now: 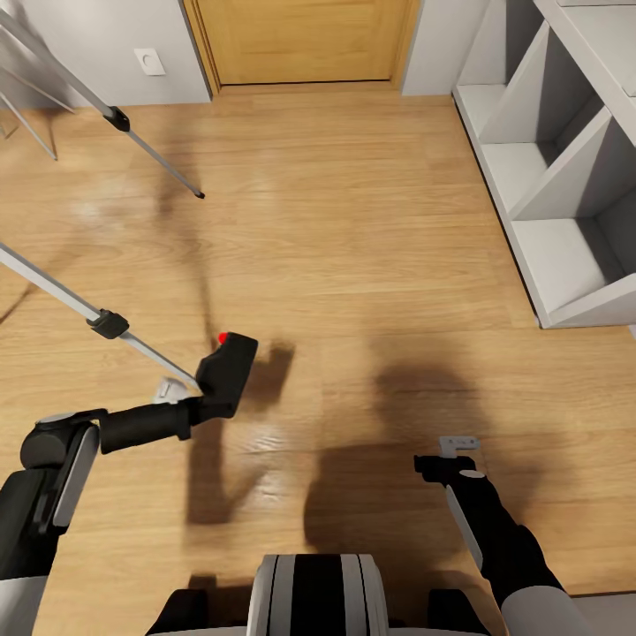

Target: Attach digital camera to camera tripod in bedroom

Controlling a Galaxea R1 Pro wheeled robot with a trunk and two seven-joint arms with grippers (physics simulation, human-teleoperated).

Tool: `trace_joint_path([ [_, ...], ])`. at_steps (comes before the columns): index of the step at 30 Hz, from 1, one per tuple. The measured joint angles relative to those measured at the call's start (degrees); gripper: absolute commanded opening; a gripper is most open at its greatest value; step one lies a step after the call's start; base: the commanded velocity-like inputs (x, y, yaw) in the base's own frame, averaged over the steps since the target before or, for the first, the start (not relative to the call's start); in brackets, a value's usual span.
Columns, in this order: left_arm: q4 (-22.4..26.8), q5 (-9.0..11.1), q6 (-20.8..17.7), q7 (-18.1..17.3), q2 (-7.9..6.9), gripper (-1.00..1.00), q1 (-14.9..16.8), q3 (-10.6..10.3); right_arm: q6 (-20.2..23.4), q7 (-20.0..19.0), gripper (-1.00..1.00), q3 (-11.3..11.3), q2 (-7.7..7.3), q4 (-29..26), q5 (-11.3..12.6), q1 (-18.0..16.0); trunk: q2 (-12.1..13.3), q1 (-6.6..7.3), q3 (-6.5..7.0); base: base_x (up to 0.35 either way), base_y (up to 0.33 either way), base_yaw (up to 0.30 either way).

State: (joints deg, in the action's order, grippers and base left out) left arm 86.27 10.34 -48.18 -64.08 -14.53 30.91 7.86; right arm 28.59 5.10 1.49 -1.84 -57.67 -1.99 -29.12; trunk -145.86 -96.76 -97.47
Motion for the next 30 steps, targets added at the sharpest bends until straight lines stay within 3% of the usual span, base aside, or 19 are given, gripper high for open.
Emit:
trace_joint_path([
  [7, 0.3, -0.9, 0.4, -2.6, -0.12, -1.0, 0.0, 0.5, 0.1, -0.1, 1.0, 0.0, 0.0, 0.0, 0.0, 0.0, 0.0, 0.0, 0.0, 0.0, 0.0, 0.0],
  [11, 0.4, -2.8, 0.6, -2.6, 0.32, -1.0, 0.0, 0.3, 0.1, -0.1, 1.0, -0.1, 0.0, 0.0, 0.0, 0.0, 0.0, 0.0, 0.0, 0.0, 0.0, 0.0],
  [18, 0.3, -5.6, 0.7, 2.1, 3.05, -1.0, 0.0, -0.1, 0.1, -0.1, 1.0, -0.1, 0.0, 0.0, 0.0, 0.0, 0.0, 0.0, 0.0, 0.0, 0.0, 0.0],
  [23, 0.1, -6.0, 0.8, 5.8, 5.77, -1.0, 0.0, -2.9, 0.1, -0.1, 1.0, 0.0, 0.0, 0.0, 0.0, 0.0, 0.0, 0.0, 0.0, 0.0, 0.0, 0.0],
  [30, 0.0, -6.2, 0.9, 11.7, 7.94, -1.0, 0.0, -7.5, 0.1, 0.0, 1.0, 0.0, 0.0, 0.0, 0.0, 0.0, 0.0, 0.0, 0.0, 0.0, 0.0, 0.0],
])
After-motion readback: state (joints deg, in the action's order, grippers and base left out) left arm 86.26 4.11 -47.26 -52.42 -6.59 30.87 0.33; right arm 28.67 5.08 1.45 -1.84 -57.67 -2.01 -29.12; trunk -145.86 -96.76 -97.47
